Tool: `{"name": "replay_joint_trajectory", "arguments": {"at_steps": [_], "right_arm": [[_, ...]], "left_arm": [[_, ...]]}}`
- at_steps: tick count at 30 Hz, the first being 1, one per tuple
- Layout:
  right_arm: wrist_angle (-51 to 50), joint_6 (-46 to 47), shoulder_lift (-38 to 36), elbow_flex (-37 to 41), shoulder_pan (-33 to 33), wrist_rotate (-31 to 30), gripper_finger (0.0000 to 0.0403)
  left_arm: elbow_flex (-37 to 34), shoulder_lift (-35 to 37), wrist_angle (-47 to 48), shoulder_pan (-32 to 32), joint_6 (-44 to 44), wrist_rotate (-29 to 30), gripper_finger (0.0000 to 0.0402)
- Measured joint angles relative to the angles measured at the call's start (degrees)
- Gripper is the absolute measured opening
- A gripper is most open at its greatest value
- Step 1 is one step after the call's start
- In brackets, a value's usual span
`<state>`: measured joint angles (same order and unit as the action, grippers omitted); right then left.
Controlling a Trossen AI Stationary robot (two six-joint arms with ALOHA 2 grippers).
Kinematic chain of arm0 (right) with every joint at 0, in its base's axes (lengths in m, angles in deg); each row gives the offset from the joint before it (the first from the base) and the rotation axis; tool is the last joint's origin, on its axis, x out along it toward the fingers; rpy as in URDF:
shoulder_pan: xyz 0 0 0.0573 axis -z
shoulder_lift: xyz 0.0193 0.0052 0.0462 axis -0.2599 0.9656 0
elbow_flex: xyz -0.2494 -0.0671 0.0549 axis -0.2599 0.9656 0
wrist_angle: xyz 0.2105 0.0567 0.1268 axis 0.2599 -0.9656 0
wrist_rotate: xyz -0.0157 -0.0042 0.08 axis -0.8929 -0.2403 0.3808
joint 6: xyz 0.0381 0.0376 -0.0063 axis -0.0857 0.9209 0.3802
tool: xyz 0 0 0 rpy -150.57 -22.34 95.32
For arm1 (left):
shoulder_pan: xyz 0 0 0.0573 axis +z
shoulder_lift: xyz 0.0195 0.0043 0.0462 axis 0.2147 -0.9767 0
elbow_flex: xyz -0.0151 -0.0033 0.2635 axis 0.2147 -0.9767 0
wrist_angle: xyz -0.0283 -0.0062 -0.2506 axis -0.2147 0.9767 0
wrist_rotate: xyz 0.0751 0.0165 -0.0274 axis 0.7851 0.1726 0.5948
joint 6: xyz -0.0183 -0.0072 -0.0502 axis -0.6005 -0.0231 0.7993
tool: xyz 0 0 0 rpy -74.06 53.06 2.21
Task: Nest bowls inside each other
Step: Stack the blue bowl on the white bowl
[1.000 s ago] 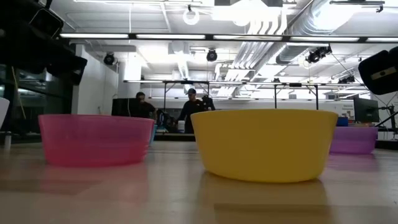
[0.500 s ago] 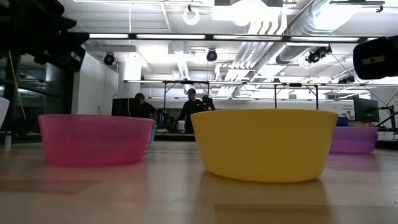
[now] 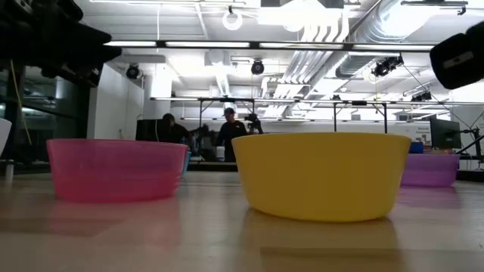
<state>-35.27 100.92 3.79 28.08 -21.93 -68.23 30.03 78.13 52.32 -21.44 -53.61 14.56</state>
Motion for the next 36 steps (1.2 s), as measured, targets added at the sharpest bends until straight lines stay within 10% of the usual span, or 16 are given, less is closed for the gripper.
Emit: {"name": "replay_joint_trajectory", "arguments": {"at_steps": [19,36], "right_arm": [[0.9,5.7,0.0,0.0,0.0,-14.5,0.0169],[-1.2,6.9,0.0,0.0,0.0,-17.5,0.0169]], "left_arm": [[3.3,-6.4,19.7,0.0,8.0,6.8,0.0136],[21.0,-44.4,30.3,0.0,-1.6,8.5,0.0136]]}}
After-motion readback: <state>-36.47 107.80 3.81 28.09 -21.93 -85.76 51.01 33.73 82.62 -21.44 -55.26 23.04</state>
